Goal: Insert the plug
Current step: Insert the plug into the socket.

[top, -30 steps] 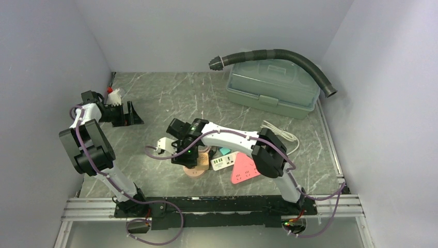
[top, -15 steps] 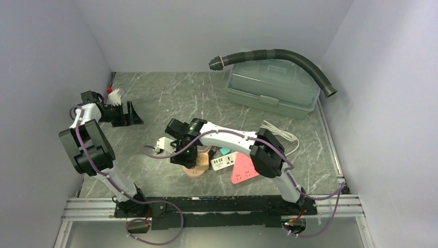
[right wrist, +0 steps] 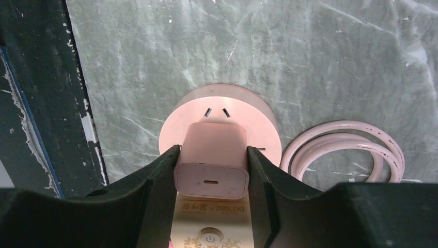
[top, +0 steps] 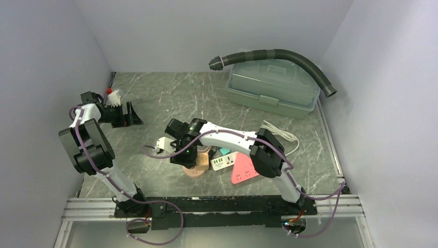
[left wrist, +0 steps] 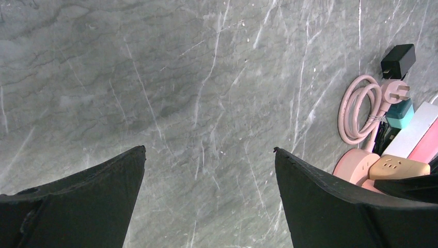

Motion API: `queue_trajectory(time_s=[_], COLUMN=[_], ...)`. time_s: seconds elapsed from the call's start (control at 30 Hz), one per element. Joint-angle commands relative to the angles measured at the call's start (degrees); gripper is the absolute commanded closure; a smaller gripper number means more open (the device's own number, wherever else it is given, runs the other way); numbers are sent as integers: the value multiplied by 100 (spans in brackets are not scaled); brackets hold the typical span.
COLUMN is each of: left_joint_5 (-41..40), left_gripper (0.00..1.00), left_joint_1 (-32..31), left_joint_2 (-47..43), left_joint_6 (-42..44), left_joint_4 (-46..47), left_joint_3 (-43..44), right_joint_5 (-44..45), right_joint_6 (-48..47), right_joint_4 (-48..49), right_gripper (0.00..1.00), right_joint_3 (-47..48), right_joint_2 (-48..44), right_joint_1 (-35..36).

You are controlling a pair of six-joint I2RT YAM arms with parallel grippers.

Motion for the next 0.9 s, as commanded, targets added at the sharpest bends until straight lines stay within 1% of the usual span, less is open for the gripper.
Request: queue_trajectory(time_s=[0.0, 0.27, 0.5, 0.77, 0.87], left_joint_5=[187, 44, 38, 26, -43], left_gripper=[0, 0, 0, 0, 0], left_joint_1=[55, 64, 77, 77, 77], left_joint_2=[-6, -88, -117, -74, -113], left_joint_6=[39, 47, 39, 8, 29], left_joint_4=[50, -14, -73, -142, -183], left_joint_3=[191, 152, 262, 378, 416], right_joint_5=[-179, 132, 83, -48, -113], right_joint_6=[144, 269, 254, 296, 273], right_joint_4=[0, 364, 530, 911, 1016], right_gripper=[100, 100, 100, 100, 100], right_joint_3=[-182, -694, -1069, -1832, -1887], right_joint_2=[373, 406, 412, 2, 56], right_joint_1=[74, 207, 224, 156, 129])
